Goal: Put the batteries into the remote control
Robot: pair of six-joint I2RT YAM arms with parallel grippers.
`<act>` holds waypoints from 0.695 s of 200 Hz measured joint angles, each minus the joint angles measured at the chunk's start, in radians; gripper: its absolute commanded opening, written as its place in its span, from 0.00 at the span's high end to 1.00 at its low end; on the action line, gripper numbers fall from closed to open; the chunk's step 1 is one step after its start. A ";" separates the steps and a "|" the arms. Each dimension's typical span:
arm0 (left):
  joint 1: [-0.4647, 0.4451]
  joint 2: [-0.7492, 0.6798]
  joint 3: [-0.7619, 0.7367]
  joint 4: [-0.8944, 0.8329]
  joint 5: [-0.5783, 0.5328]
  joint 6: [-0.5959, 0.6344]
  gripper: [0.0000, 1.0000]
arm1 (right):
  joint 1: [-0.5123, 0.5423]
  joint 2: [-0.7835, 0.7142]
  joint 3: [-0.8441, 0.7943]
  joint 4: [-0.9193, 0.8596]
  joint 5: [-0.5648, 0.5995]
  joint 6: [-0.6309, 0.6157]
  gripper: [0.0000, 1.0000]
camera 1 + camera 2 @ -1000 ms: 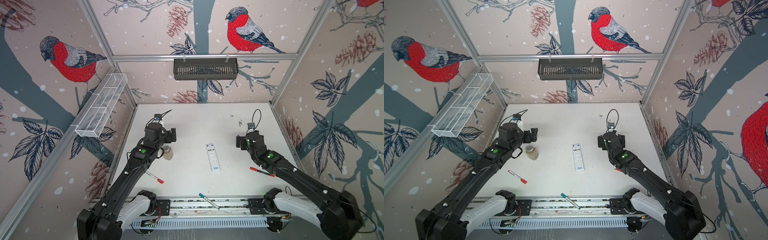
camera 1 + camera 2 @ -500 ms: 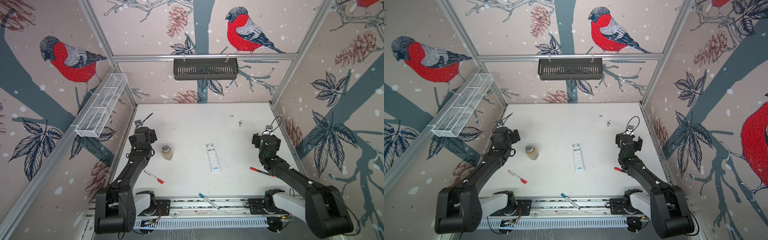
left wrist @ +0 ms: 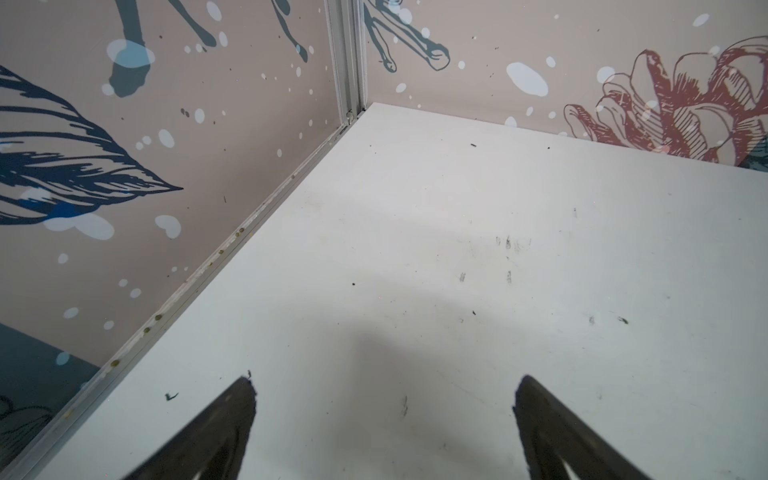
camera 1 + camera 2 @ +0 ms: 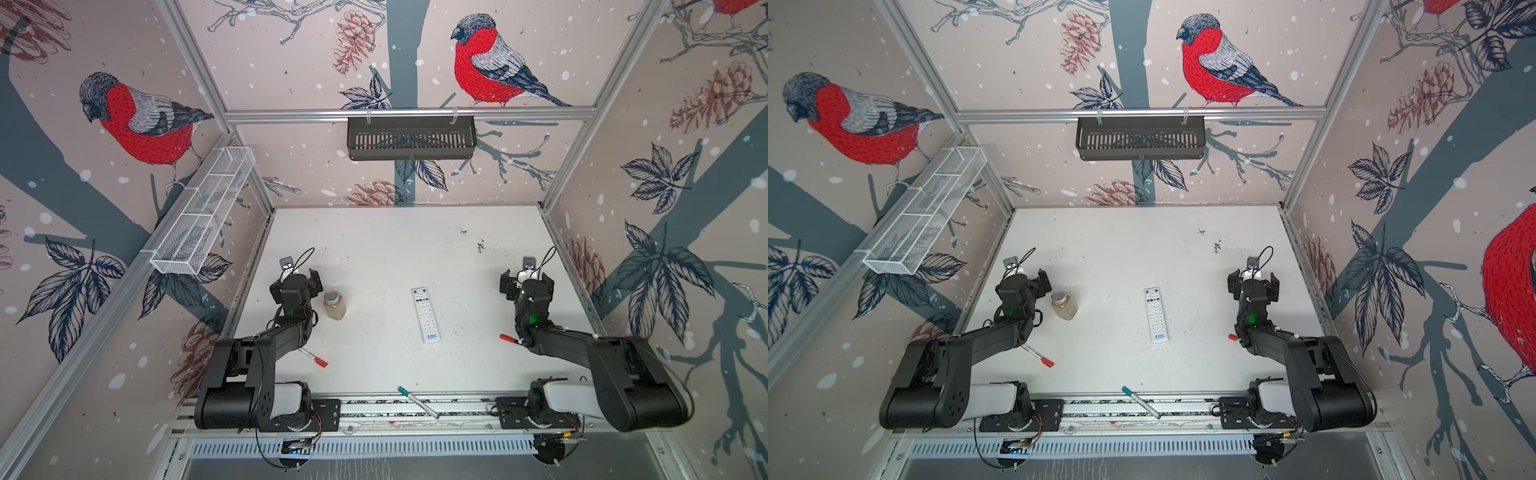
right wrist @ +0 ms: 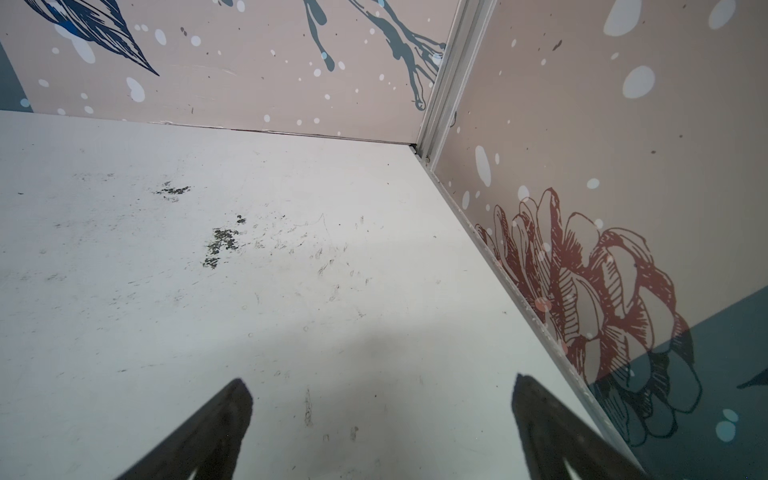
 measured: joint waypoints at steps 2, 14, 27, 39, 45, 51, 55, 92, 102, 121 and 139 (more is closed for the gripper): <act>-0.003 0.002 -0.003 0.013 -0.005 0.000 0.04 | 0.000 0.001 -0.002 0.005 -0.001 0.000 0.00; -0.014 0.018 -0.024 0.072 -0.029 0.000 0.04 | 0.000 0.006 -0.008 0.024 -0.009 -0.003 0.00; -0.024 0.034 -0.033 0.116 -0.037 0.002 0.04 | 0.003 0.006 -0.017 0.060 -0.023 -0.010 0.01; -0.035 0.045 -0.033 0.154 -0.045 0.016 0.04 | 0.008 0.003 -0.030 0.090 -0.044 -0.023 0.01; -0.041 0.051 -0.035 0.181 -0.048 0.022 0.04 | 0.010 0.002 -0.036 0.100 -0.062 -0.023 0.00; -0.046 0.059 -0.039 0.211 -0.048 0.034 0.04 | 0.010 0.001 -0.040 0.110 -0.077 -0.023 0.00; -0.050 0.065 -0.044 0.235 -0.048 0.043 0.04 | 0.010 0.001 -0.042 0.116 -0.085 -0.023 0.00; -0.063 0.141 -0.085 0.367 -0.024 0.095 0.04 | -0.024 0.031 -0.093 0.253 -0.185 0.002 0.01; -0.063 0.141 -0.085 0.389 -0.019 0.098 0.03 | -0.028 0.060 -0.100 0.274 -0.190 0.004 0.00; -0.063 0.149 -0.084 0.428 -0.008 0.114 0.03 | -0.035 0.080 -0.098 0.306 -0.222 0.015 0.00; -0.064 0.158 -0.080 0.434 -0.006 0.115 0.03 | -0.048 0.116 -0.096 0.352 -0.228 0.027 0.00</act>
